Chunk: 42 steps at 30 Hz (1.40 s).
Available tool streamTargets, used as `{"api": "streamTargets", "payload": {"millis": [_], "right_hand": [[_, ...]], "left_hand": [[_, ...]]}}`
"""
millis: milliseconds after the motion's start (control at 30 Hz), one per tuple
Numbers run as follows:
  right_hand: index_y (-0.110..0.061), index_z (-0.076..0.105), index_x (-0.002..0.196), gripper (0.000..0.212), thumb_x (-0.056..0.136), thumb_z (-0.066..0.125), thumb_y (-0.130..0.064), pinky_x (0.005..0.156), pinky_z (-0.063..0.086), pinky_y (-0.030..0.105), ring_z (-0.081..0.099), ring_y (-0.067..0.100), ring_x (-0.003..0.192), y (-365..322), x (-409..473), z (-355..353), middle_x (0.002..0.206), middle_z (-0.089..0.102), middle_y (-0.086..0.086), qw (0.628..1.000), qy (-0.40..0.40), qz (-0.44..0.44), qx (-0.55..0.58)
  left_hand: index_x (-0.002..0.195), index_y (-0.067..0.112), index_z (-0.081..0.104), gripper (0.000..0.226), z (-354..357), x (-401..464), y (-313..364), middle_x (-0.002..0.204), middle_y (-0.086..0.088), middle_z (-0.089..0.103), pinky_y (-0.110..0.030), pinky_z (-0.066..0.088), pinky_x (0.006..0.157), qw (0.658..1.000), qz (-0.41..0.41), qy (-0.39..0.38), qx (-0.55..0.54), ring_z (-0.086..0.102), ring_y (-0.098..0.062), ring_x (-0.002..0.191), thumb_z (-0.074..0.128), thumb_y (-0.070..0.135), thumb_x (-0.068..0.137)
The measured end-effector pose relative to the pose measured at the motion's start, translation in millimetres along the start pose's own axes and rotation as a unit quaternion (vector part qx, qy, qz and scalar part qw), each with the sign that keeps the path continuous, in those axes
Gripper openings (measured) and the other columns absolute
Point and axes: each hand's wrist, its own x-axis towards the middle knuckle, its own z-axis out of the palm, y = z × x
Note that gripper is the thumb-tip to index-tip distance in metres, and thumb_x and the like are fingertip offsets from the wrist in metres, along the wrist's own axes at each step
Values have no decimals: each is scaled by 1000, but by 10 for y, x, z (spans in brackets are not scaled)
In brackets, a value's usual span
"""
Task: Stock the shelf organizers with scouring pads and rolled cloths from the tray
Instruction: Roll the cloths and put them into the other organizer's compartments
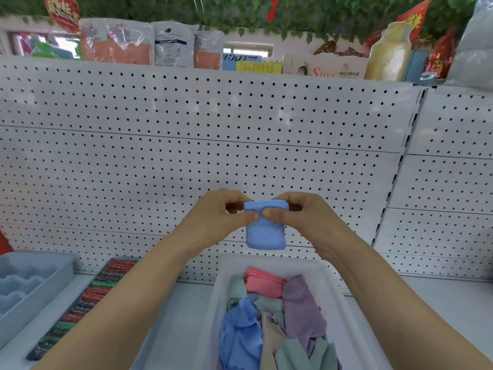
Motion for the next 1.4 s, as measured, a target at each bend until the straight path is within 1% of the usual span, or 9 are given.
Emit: {"api": "streamTargets", "payload": {"millis": [133,267,333,467,567,667,800,1067,1400], "right_hand": [[-1,66,110,34,85,73,-23,83,60,43,71,31,94,81,-48,-35,106,73,17,994,-29,64,78],[-11,67,112,24,89,69,-19,60,56,29,71,22,77,162,-96,-82,95,74,13,990,-39,71,116],[-13,68,111,21,90,67,-14,60,55,28,69,20,72,218,-87,-100,92,73,11,986,-34,72,147],[-11,70,115,26,93,60,-3,71,52,24,61,18,86,324,-17,-180,104,69,9,965,-49,81,245],[-2,64,124,41,85,64,-15,77,51,24,59,18,94,333,29,-271,114,66,8,939,-91,80,321],[-3,66,111,28,85,69,-13,72,52,23,61,19,89,364,97,-302,104,67,8,960,-77,49,266],[-4,60,117,30,88,66,-1,76,55,31,68,23,88,385,194,-323,103,68,14,981,-51,56,179],[-3,71,105,24,83,75,-13,84,59,34,72,29,93,346,493,-84,100,74,18,991,-95,94,-28],[-4,70,106,28,82,79,-15,80,59,28,71,22,86,276,1128,1488,96,72,13,986,-106,102,-79]], "left_hand": [[98,11,71,11,74,16,1,99,-14,72,-30,58,79,993,-31,-43,-105,70,-18,86,66,19,94],[103,11,67,11,227,-15,-9,95,-20,65,-25,54,54,987,-39,-22,-152,65,-17,64,62,17,95],[103,15,67,11,300,-15,-23,91,-14,63,-25,52,52,982,-33,3,-188,61,-14,57,63,10,94],[98,19,73,22,433,12,-58,100,-8,69,-25,53,64,964,0,30,-264,64,-16,76,63,1,91],[99,12,75,14,495,28,-42,106,-9,73,-31,54,78,951,4,39,-306,65,-19,92,66,12,88],[98,10,76,18,587,84,-33,107,-10,73,-38,56,88,964,13,97,-248,68,-24,98,73,23,85],[84,24,77,26,686,137,-55,108,-4,71,-25,54,82,972,38,140,-183,69,-12,92,73,-1,82],[106,28,70,38,365,239,-381,113,1,69,-26,57,85,979,-7,121,-161,68,-16,102,74,-2,82],[105,23,71,31,-1066,167,-1386,107,2,74,-22,57,84,983,-24,111,-145,69,-10,101,77,3,81]]}}
